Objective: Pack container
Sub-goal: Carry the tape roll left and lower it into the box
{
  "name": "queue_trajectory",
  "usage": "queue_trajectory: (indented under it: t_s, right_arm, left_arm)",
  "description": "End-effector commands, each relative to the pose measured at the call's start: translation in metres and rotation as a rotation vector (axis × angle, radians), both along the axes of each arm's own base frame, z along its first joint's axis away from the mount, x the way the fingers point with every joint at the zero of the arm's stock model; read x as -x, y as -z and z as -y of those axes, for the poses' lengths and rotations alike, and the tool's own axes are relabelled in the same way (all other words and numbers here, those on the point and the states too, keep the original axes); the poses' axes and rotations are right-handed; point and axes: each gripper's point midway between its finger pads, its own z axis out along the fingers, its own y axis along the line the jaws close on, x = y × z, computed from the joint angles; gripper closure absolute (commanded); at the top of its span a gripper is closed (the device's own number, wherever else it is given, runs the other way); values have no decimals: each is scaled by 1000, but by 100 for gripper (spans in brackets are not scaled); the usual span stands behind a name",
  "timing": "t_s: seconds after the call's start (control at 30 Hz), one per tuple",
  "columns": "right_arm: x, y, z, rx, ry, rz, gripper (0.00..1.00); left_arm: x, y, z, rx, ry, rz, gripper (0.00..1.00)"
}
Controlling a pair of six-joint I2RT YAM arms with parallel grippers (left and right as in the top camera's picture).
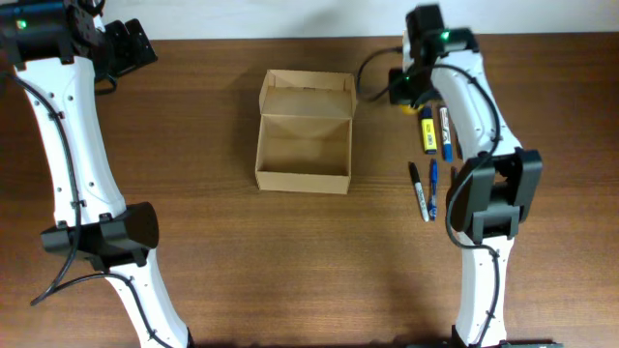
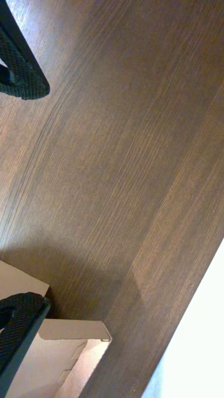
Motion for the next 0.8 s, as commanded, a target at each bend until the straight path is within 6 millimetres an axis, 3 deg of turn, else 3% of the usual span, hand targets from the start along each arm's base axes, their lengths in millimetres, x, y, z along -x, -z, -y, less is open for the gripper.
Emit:
queue_trajectory:
  t_s: [0.0, 0.2, 0.37, 0.6, 0.77]
  right_arm:
    - [-10, -49, -9, -42, 6, 92, 96]
    - [19, -114, -47, -61, -86, 135, 96]
    - [57, -140, -96, -30, -301, 138, 96]
    - [93, -130, -168, -2, -552, 109, 96]
    - [109, -93, -198, 16, -622, 22, 96]
  left_arm:
    - [0, -5, -1, 1, 10, 17, 0]
    - [0, -5, -1, 1, 10, 16, 0]
    - [0, -5, -1, 1, 10, 17, 0]
    - [0, -5, -1, 1, 10, 17, 0]
    - [0, -5, -1, 1, 10, 17, 0]
